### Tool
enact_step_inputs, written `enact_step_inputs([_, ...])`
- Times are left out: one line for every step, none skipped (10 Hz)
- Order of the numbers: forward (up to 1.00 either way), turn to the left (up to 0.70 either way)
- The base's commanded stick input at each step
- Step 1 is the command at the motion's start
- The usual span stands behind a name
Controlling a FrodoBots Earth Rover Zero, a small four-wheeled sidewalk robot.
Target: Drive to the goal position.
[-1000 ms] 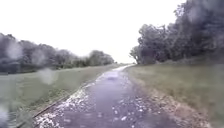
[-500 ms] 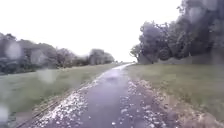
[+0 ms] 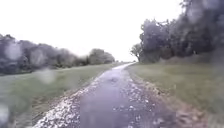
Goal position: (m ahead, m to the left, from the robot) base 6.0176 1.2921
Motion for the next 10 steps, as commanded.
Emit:
enact_step_inputs([0.70,0.00])
enact_step_inputs([0.70,0.00])
enact_step_inputs([0.70,0.00])
enact_step_inputs([0.70,0.00])
enact_step_inputs([0.70,0.00])
enact_step_inputs([0.70,0.00])
enact_step_inputs([0.70,0.00])
enact_step_inputs([0.70,0.00])
enact_step_inputs([0.70,0.00])
enact_step_inputs([0.70,0.00])
